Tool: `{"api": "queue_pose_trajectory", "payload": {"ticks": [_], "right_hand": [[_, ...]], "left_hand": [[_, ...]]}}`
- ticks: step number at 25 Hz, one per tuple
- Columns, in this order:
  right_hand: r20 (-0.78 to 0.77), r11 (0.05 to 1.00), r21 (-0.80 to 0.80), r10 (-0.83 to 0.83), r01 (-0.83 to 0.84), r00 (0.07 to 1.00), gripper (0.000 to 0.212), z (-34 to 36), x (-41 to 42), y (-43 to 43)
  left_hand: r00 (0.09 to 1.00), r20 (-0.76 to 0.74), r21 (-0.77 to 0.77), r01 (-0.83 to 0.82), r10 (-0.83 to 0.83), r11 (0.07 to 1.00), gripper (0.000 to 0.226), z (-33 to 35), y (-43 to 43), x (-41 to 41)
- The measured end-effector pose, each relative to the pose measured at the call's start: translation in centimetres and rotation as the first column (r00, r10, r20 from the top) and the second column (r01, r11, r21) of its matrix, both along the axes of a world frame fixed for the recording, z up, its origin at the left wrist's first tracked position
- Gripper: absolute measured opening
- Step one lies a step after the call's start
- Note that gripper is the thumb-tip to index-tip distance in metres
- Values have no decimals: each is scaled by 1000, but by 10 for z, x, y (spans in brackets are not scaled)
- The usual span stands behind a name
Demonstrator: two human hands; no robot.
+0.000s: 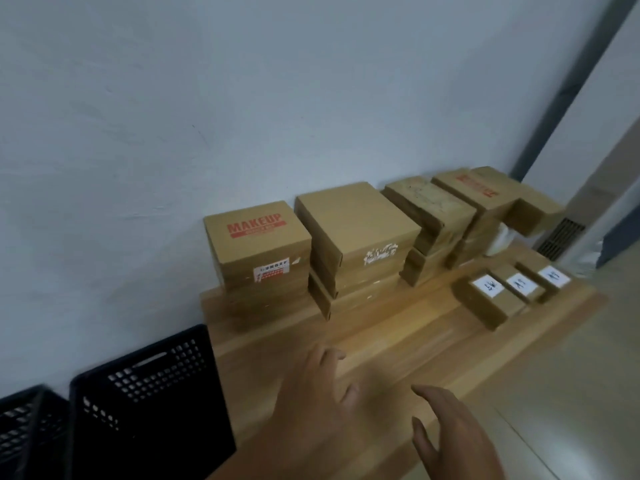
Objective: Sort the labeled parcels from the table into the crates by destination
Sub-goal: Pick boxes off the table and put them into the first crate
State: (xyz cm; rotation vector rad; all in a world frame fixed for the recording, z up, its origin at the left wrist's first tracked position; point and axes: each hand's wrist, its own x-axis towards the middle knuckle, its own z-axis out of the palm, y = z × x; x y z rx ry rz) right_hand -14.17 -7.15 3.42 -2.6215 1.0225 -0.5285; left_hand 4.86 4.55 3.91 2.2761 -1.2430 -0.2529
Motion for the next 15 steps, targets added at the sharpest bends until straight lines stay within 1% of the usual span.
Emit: {"api": "queue_pose_trajectory", "payload": {"ticks": [2,4,6,8,10,13,15], "right_hand": [[10,997,67,45,-46,999,59,-3,22,-37],[39,985,163,48,-54,998,55,-1,46,-82],[97,968,229,80,-100,992,56,4,75,-135],[121,955,248,134,-160,984,63,9,99,-193],[164,948,227,188,-222,968,72,18,127,-249],[191,935,242,215,-258,958,86,24,155,-311],[218,906,298,243,-302,945,93,21,167,-338]], "left_hand": [[999,-18,1,-50,50,999,50,3,-25,14],[992,-44,8,-120,120,993,48,8,-49,26],[977,-19,17,-211,211,977,48,9,-75,41],[954,49,56,-298,296,953,52,11,-106,50],[915,114,63,-396,388,916,55,14,-141,57],[831,96,42,-553,548,832,60,19,-183,65],[776,56,61,-631,628,774,66,19,-200,68]]}}
